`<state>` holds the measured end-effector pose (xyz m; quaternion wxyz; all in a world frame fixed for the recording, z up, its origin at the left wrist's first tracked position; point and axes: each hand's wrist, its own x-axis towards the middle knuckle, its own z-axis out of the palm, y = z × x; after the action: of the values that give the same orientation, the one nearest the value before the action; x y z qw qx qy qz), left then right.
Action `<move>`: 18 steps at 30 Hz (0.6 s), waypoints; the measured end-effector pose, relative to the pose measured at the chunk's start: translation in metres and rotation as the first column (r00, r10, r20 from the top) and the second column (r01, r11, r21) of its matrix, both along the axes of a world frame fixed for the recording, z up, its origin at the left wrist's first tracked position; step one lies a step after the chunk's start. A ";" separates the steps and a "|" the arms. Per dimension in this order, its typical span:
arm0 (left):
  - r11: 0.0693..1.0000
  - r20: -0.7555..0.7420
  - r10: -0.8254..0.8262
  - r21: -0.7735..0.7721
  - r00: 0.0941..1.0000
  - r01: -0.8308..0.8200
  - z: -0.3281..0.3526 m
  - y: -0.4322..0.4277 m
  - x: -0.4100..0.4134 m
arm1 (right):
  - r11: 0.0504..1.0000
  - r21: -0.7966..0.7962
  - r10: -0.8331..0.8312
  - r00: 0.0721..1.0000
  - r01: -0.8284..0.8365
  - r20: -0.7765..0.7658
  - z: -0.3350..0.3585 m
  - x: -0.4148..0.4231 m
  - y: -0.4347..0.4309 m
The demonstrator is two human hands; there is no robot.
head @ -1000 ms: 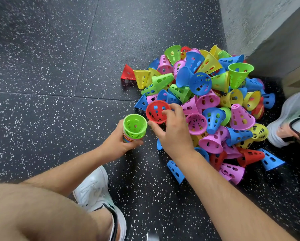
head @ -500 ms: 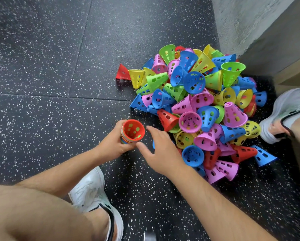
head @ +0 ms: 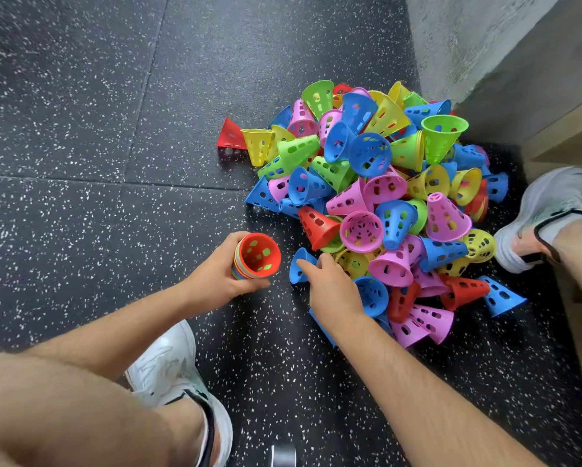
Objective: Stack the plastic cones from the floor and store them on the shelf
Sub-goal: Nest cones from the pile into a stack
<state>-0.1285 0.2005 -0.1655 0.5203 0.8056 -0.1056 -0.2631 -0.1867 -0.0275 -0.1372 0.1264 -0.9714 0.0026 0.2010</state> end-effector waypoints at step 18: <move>1.000 -0.012 0.015 -0.008 1.000 -0.015 0.003 0.003 0.002 | 0.809 0.584 -0.469 0.667 0.061 0.580 0.030 -0.009 0.000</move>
<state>-0.1260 0.2031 -0.1628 0.5262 0.8026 -0.0978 -0.2634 -0.1958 -0.0273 -0.1068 0.4031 -0.8891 0.0477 -0.2113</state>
